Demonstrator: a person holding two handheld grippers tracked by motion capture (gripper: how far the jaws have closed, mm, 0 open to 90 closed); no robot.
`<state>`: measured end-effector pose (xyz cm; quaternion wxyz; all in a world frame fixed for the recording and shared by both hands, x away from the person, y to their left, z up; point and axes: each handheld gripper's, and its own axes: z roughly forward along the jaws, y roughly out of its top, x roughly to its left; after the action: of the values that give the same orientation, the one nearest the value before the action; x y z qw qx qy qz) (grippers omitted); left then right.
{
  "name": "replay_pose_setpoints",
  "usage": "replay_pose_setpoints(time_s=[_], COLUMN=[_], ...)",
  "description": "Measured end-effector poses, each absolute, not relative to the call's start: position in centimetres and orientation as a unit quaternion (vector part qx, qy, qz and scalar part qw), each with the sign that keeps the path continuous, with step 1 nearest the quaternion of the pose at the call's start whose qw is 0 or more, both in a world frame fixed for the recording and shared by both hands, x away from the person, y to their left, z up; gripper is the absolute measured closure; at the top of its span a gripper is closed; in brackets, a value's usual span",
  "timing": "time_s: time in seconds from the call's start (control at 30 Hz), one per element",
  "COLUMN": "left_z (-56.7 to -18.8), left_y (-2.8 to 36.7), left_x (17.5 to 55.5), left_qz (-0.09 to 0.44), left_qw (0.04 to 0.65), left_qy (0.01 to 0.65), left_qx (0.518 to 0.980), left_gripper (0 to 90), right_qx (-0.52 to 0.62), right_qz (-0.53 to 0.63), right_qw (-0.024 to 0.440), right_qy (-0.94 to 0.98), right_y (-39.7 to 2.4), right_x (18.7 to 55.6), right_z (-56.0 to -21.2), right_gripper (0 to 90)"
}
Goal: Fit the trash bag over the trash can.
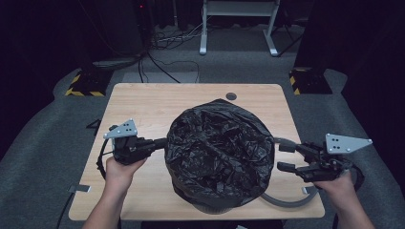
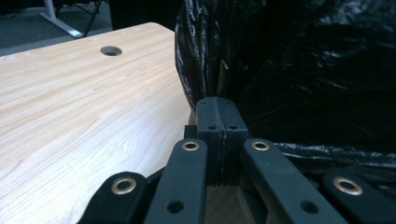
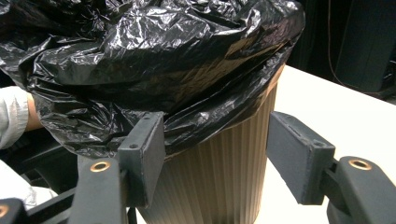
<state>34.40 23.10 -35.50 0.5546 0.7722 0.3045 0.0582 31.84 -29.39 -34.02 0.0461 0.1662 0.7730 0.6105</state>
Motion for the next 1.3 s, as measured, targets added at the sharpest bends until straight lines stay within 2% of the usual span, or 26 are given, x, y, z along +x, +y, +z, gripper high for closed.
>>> replay_pose_setpoints(time_s=[0.27, 0.37, 0.47, 0.57, 0.7, 0.83, 1.0, 1.3], left_z=[-35.2, -35.2, -35.3, -35.3, -35.1, -35.0, -35.7, -36.4], left_y=[21.9, 21.7, 21.7, 21.7, 21.8, 22.0, 22.3, 22.0], left_x=[35.7, 35.3, 35.0, 34.6, 34.1, 33.5, 33.4, 34.2], left_qz=[0.057, 0.056, 0.054, 0.055, 0.058, 0.067, 0.075, 0.071], left_qw=[0.549, 0.551, 0.557, 0.558, 0.564, 0.569, 0.562, 0.557], left_qy=[0.300, 0.293, 0.287, 0.282, 0.274, 0.269, 0.265, 0.275], left_qx=[0.779, 0.779, 0.778, 0.778, 0.777, 0.774, 0.780, 0.780], left_gripper=[89.9, 89.8, 89.8, 89.8, 89.7, 89.8, 90.0, 90.0], right_qx=[0.154, 0.141, 0.142, 0.140, 0.139, 0.160, 0.187, 0.219], right_qz=[0.618, 0.606, 0.597, 0.600, 0.592, 0.586, 0.581, 0.565], right_qw=[0.023, 0.030, 0.034, 0.036, 0.057, 0.062, 0.070, 0.044], right_qy=[0.771, 0.782, 0.789, 0.787, 0.792, 0.792, 0.789, 0.794], right_y=[-28.5, -27.6, -26.9, -26.5, -26.5, -26.6, -26.6, -25.7], right_x=[32.4, 32.3, 32.4, 32.4, 32.1, 32.3, 32.8, 33.8], right_z=[-34.5, -35.1, -35.6, -35.7, -35.4, -35.2, -36.2, -38.0], right_gripper=[31.2, 27.1, 27.4, 37.1, 69.4, 85.5, 87.7, 88.5])
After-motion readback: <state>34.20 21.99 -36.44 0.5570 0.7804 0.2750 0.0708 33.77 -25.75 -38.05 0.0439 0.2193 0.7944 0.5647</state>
